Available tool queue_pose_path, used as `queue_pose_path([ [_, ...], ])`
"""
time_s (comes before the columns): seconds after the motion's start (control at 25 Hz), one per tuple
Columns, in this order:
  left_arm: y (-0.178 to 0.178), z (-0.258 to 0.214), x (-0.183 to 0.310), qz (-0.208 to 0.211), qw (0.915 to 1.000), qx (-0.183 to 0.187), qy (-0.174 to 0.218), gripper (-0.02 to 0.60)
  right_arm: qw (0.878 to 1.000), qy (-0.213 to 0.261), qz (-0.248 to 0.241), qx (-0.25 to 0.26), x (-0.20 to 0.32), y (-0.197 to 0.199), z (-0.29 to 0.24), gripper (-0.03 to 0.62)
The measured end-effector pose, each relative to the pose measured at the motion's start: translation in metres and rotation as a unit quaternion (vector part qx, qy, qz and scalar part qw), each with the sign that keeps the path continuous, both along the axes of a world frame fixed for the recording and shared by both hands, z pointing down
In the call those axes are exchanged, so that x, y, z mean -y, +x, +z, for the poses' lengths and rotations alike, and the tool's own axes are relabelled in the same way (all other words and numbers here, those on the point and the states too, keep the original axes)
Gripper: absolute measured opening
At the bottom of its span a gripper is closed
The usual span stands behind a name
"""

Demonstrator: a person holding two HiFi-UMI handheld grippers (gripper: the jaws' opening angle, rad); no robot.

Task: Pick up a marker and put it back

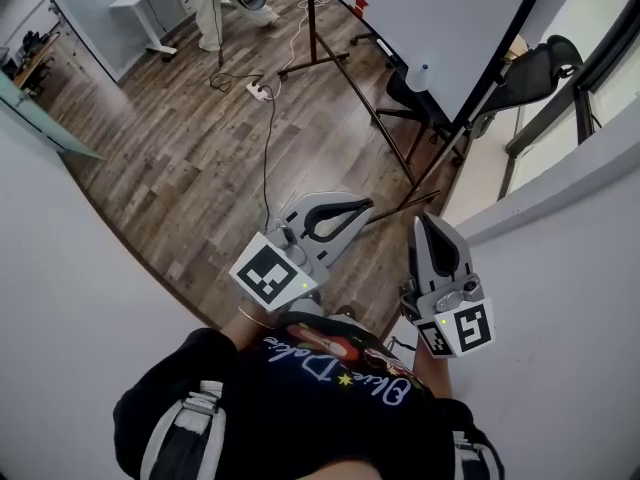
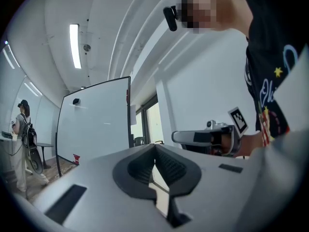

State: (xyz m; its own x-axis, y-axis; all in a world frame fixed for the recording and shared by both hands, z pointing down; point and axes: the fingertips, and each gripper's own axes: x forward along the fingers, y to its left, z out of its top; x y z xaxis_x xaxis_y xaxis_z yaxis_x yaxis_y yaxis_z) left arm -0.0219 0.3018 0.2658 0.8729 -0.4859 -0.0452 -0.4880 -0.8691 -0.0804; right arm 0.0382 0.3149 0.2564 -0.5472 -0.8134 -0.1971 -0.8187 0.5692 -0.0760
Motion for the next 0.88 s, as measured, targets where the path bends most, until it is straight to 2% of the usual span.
queue_pose_path([
  [0.4, 0.01, -0.003, 0.007, -0.019, 0.9997, 0.004, 0.013, 0.004, 1.0, 0.007, -0.02, 0.015, 0.005, 0.013, -0.001, 0.0],
  [0.88, 0.032, -0.005, 0.015, -0.013, 0.9996, 0.011, 0.023, 0.003, 1.0, 0.003, 0.008, 0.017, 0.007, 0.044, 0.005, 0.0],
])
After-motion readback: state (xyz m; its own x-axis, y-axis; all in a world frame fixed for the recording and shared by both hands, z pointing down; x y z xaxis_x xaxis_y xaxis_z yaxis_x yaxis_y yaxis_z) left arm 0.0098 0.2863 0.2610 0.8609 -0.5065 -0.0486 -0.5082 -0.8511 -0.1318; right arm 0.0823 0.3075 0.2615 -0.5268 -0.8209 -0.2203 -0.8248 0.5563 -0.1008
